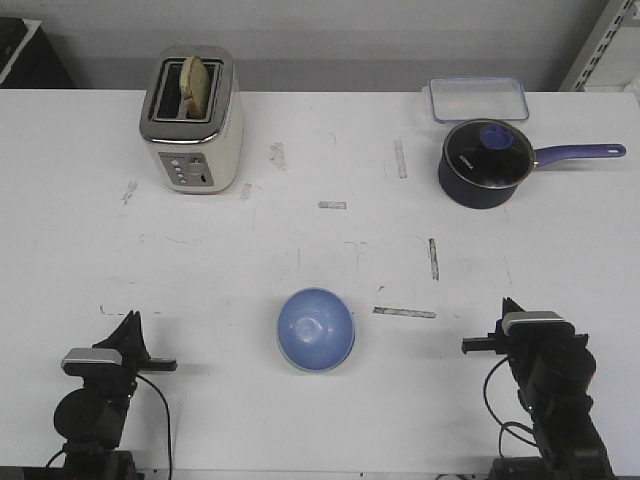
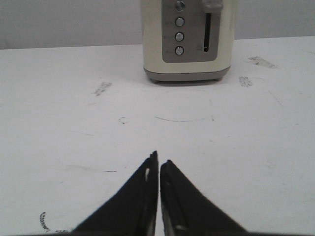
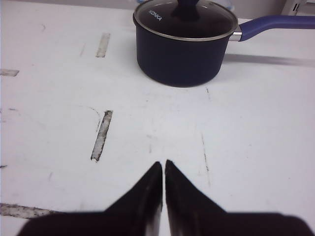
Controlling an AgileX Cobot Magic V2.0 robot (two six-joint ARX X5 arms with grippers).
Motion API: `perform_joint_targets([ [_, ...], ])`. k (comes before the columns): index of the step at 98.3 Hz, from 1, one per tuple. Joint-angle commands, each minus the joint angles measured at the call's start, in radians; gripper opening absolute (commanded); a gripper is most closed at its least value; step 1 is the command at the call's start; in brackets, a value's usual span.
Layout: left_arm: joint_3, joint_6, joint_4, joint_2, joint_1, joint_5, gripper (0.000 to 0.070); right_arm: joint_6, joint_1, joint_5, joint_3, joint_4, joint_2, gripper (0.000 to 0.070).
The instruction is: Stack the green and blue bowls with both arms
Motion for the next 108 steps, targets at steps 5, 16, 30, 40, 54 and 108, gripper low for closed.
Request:
perform_joint_targets([
  [5, -0.022, 0.012, 0.008, -0.011, 0.003, 0.006, 0.0001, -0.001, 0.002, 0.0, 0.006, 0.017, 0.002, 0.0],
  [16, -0.021, 0.012, 0.023, -0.011, 0.002, 0.008, 0.0001, -0.001, 0.002, 0.0, 0.006, 0.023, 0.002, 0.0],
  [30, -0.021, 0.012, 0.024, -0.011, 0.002, 0.008, 0.0001, -0.001, 0.002, 0.0, 0.006, 0.024, 0.002, 0.0],
  [40, -0.021, 0.012, 0.024, -0.011, 0.002, 0.008, 0.0001, -0.001, 0.002, 0.0, 0.006, 0.024, 0.002, 0.0],
  [54, -0.021, 0.012, 0.024, -0.011, 0.002, 0.008, 0.0001, -0.001, 0.002, 0.0, 0.006, 0.024, 0.002, 0.0],
  [108, -0.021, 0.012, 0.024, -0.011, 0.002, 0.008, 0.0001, -0.037, -0.013, 0.007, -0.126, 0.146, -0.129, 0.0],
])
